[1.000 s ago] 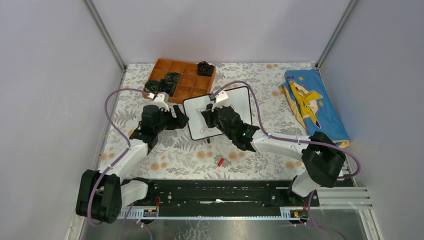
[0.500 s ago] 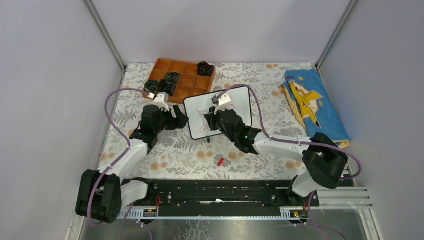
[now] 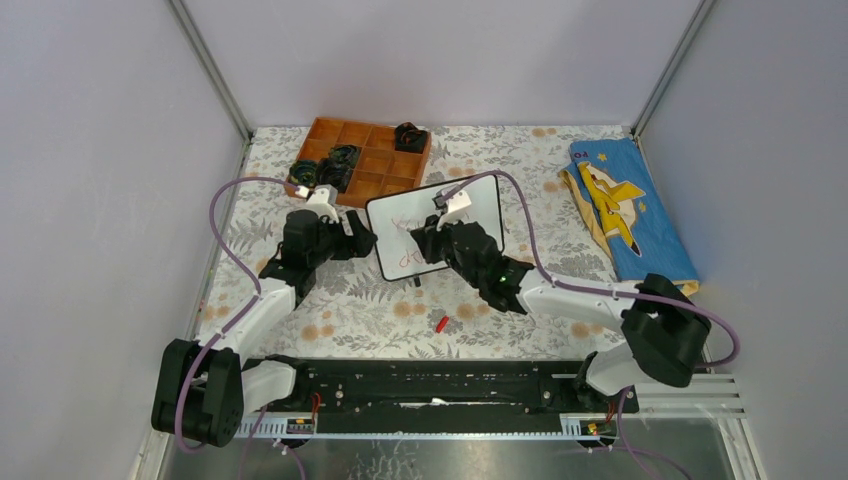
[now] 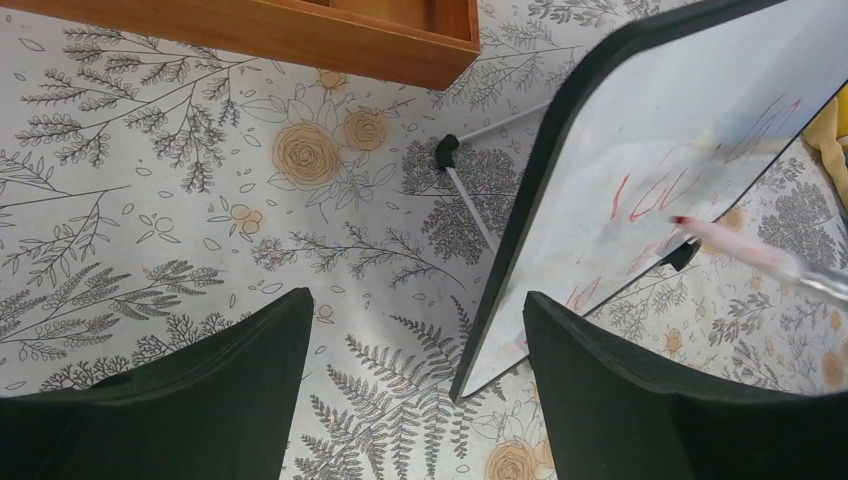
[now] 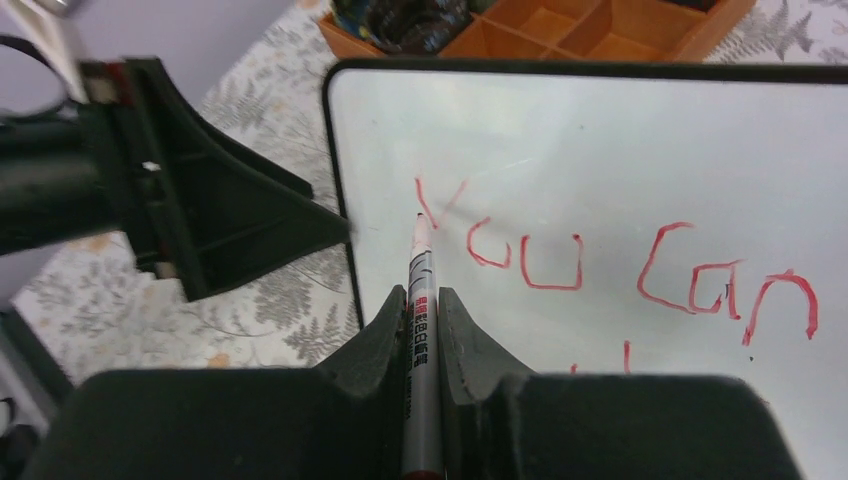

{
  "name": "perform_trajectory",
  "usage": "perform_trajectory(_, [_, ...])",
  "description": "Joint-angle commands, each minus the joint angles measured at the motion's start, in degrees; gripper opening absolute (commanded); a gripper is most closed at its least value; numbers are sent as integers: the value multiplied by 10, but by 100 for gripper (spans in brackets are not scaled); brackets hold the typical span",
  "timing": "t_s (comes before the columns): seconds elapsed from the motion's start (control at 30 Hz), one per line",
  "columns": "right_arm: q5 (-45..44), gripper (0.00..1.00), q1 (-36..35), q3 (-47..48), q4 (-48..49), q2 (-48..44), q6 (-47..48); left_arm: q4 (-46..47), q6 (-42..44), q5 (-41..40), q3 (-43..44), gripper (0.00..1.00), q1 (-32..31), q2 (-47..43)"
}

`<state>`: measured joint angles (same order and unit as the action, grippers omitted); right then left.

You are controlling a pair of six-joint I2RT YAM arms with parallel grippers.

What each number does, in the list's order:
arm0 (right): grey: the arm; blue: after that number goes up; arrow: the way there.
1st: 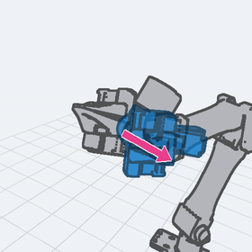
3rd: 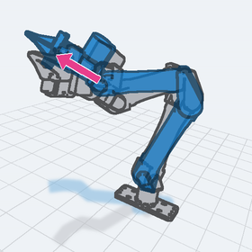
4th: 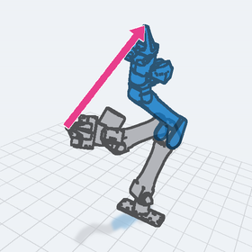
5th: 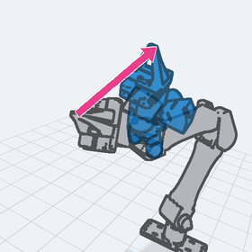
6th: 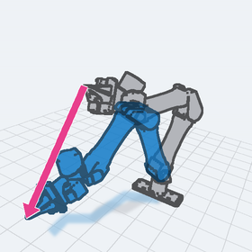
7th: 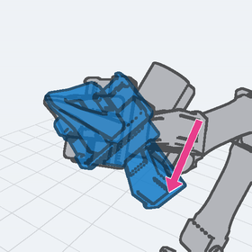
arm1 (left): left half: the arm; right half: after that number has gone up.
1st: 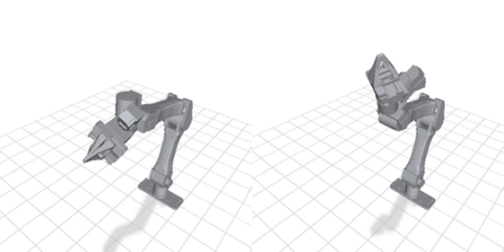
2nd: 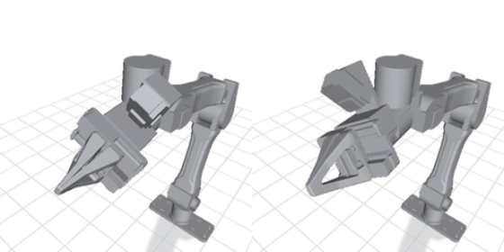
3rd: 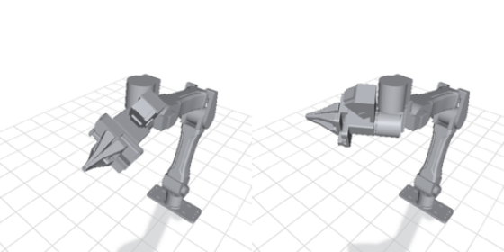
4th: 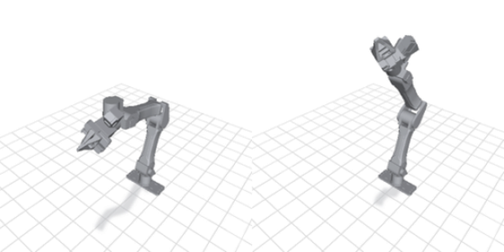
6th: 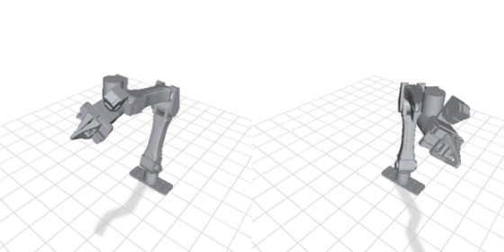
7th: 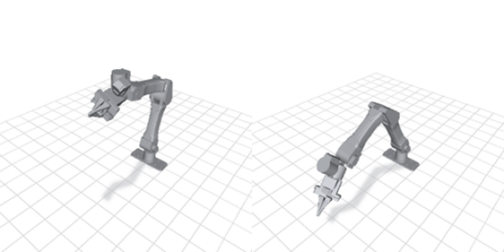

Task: Write a sentence on the whiteboard

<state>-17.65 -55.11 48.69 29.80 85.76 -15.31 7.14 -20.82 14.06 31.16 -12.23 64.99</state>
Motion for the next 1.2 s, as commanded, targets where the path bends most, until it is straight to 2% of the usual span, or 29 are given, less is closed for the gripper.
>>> perform_trajectory(0.0, [42,0,3,-4,61,-76,-27,0,10,-25,18,84,-3,-7])
perform_trajectory(0.17, [61,0,3,-13,30,-131,-47,-14,0,-71,14,88,-3,-44])
perform_trajectory(0.27, [61,0,3,-32,-2,-172,-54,-50,-16,-132,15,91,-4,-81])
perform_trajectory(0.37, [47,0,3,-55,-46,-220,-51,-176,-61,-267,53,93,-3,-119])
perform_trajectory(0.47, [19,0,3,-83,-101,-275,-49,-269,-75,-316,75,94,-2,-163])
perform_trajectory(0.57, [-4,0,3,-119,-147,-333,-46,-292,-65,-269,78,98,-2,-235])
perform_trajectory(0.67, [-30,0,3,-150,-205,-400,-45,-279,-36,-137,75,99,-4,-305])
perform_trajectory(0.87, [-77,0,3,-200,-325,-511,-63,-335,-50,-24,115,99,-44,-307])
perform_trajectory(0.93, [-90,0,3,-213,-354,-529,-77,-344,-69,-12,112,99,-79,-294])
perform_trajectory(1.0, [-101,0,3,-218,-377,-537,-92,-348,-88,-39,104,99,-141,-282])
perform_trajectory(1.1, [-112,0,3,-223,-395,-536,-114,-348,-126,-140,98,99,-301,-249])
perform_trajectory(1.17, [-113,0,3,-224,-403,-534,-124,-353,-146,-231,114,99,-431,-205])
